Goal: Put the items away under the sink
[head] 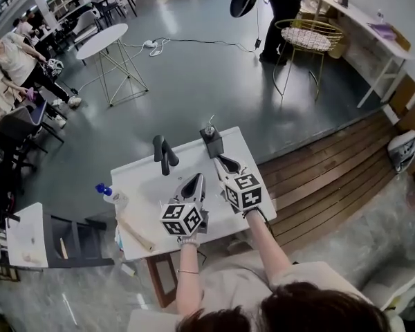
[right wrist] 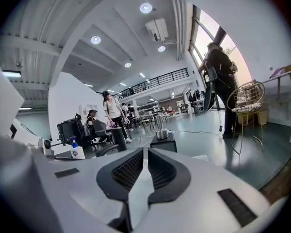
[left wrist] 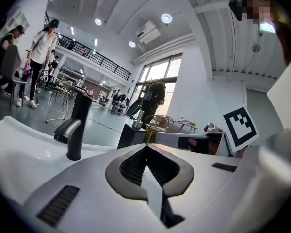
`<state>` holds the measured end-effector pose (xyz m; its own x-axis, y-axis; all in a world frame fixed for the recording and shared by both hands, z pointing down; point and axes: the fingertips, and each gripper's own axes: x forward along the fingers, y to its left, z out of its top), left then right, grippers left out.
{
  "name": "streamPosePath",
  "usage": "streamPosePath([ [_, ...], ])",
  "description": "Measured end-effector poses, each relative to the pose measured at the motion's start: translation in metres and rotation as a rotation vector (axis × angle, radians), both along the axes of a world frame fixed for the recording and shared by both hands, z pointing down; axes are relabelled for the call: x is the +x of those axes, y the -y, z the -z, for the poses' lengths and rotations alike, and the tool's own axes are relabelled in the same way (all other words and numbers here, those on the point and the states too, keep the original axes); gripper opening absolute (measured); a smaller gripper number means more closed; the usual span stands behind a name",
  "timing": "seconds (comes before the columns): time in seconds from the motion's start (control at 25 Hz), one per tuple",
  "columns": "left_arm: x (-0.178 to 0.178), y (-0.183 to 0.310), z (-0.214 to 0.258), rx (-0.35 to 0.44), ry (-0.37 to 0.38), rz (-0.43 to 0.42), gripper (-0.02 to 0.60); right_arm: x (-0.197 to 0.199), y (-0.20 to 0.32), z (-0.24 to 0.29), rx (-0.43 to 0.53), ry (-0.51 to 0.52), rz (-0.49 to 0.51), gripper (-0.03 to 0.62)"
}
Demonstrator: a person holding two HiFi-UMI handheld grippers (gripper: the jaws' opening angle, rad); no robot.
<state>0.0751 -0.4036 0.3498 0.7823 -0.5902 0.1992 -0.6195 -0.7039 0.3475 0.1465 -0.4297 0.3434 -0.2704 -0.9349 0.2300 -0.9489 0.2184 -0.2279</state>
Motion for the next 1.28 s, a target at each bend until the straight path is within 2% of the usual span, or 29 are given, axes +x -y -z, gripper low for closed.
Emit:
streamPosePath([
  [0.28,-0.001,0.008,-0.007,-0.023,0.022,-0.024,0.000,0.010,0.011,-0.004,-0.012,0.012,-0.053,0.038],
  [0.48,-0.003,0.015,-0.014,-0.045,0.038,-0.049,0.000,0.017,0.022,-0.012,-0.033,0.041,-0.102,0.127],
  [0.56,-0.005,0.017,-0.021,-0.056,0.045,-0.054,0.000,0.016,0.028,-0.016,-0.040,0.048,-0.099,0.152],
  [0.68,-0.008,0.020,-0.029,-0.071,0.046,-0.058,0.000,0.012,0.035,-0.024,-0.059,0.072,-0.091,0.222],
  [1.08,0.004,0.038,-0.031,-0.063,0.043,-0.105,0.000,0.017,0.058,-0.035,-0.086,-0.037,-0.117,0.322],
  [1.28,0.007,0.043,-0.034,-0.062,0.059,-0.120,0.000,0.017,0.067,-0.040,-0.085,-0.068,-0.129,0.336],
])
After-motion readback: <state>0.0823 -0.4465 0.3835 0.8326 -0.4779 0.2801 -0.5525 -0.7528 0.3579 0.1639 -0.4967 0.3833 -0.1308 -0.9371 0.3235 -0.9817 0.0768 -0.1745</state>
